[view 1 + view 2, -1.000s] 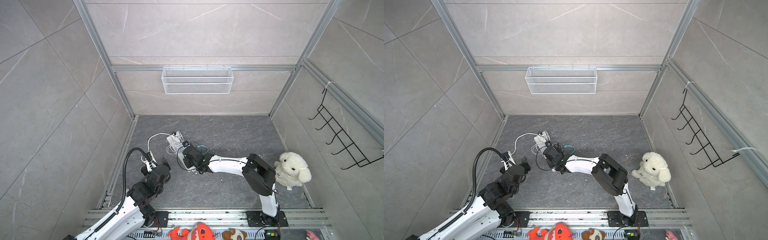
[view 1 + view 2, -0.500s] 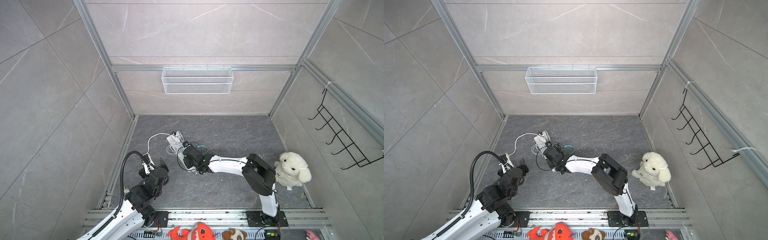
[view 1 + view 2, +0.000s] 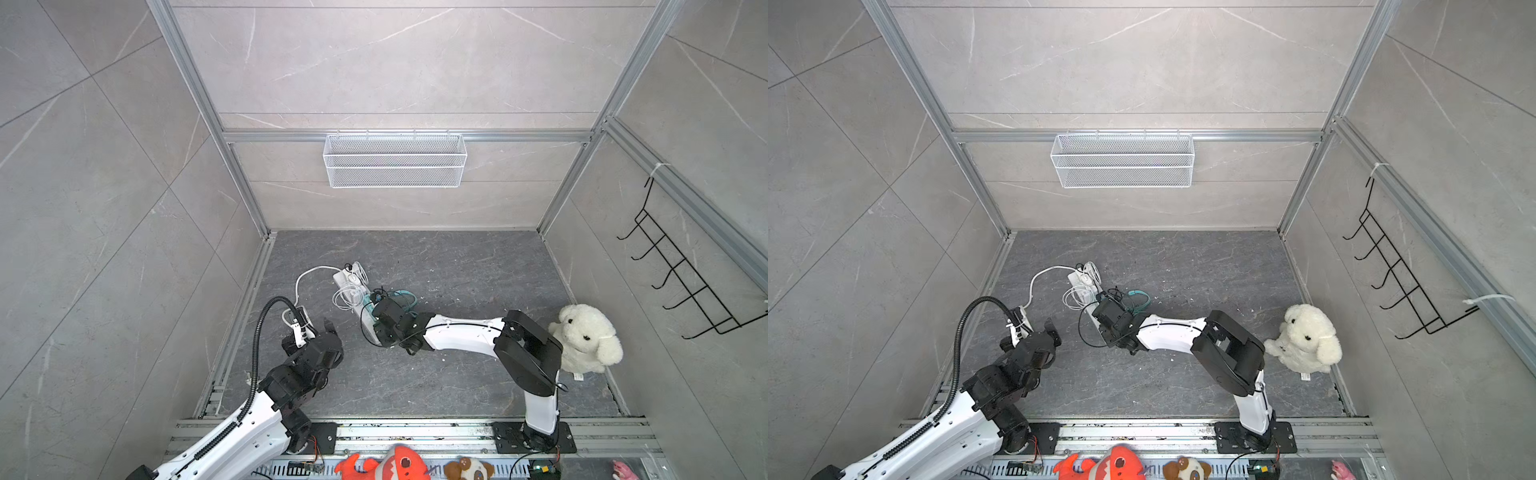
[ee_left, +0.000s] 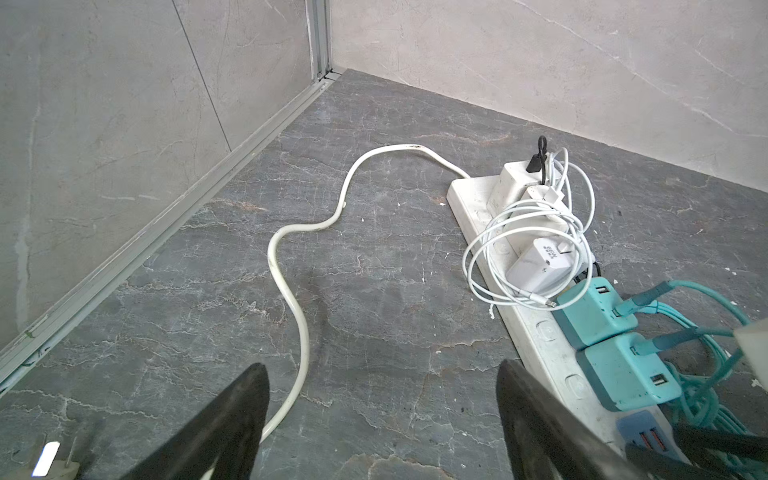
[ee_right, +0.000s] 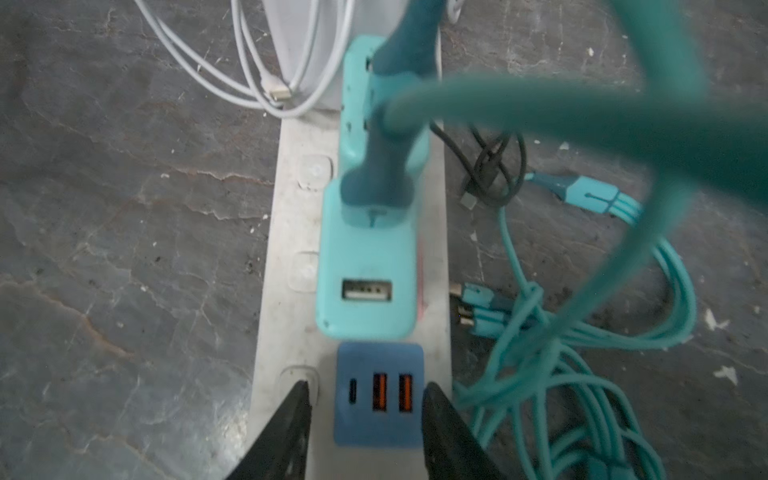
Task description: Insert the plug
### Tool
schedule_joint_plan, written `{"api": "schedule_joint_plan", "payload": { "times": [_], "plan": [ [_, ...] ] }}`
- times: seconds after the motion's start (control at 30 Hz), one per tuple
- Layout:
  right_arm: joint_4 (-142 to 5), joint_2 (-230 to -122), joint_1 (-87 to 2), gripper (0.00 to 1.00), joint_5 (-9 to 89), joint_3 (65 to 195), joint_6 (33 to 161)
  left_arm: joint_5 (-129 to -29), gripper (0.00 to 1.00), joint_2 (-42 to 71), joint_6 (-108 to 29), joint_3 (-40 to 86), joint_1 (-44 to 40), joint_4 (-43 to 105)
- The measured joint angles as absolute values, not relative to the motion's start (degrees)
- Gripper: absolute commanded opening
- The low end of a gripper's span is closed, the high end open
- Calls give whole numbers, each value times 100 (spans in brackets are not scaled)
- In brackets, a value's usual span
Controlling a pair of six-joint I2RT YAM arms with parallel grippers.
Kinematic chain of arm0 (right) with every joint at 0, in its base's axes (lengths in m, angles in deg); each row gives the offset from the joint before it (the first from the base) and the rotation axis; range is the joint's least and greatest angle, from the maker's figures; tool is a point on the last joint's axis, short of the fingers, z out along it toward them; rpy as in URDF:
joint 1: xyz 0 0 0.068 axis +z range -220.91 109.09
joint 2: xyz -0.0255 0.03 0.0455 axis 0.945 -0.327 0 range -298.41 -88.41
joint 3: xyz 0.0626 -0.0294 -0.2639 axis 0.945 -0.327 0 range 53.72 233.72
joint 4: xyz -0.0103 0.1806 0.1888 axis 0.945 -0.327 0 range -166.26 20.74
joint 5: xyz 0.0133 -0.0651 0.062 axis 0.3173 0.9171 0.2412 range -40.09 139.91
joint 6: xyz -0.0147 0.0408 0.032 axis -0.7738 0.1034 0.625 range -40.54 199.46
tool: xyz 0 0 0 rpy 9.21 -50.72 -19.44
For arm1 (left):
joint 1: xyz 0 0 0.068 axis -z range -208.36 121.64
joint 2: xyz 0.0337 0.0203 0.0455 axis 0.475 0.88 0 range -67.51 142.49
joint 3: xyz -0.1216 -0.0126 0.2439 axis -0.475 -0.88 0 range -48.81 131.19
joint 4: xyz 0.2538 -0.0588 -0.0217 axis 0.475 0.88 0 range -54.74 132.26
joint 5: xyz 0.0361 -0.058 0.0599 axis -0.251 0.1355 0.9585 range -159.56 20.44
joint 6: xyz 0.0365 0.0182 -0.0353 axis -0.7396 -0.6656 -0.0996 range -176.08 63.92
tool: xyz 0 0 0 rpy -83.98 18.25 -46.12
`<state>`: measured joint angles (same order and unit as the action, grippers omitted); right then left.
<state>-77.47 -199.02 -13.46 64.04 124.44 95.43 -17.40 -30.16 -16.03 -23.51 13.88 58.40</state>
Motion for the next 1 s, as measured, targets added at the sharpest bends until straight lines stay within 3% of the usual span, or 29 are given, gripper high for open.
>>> {"api": "schedule_joint_plan", "payload": {
  "times": [0.73,1.0],
  "plan": [
    [-8464,-16908,-1263,50,6363,10265,10192,-2081,89,-1491,-2016,-1663,1371,5160],
    [-9214,-15861,-2321,54,7274,9655,10670,-2203,92,-601,-2333,-1029,1331,4832]
  ]
}}
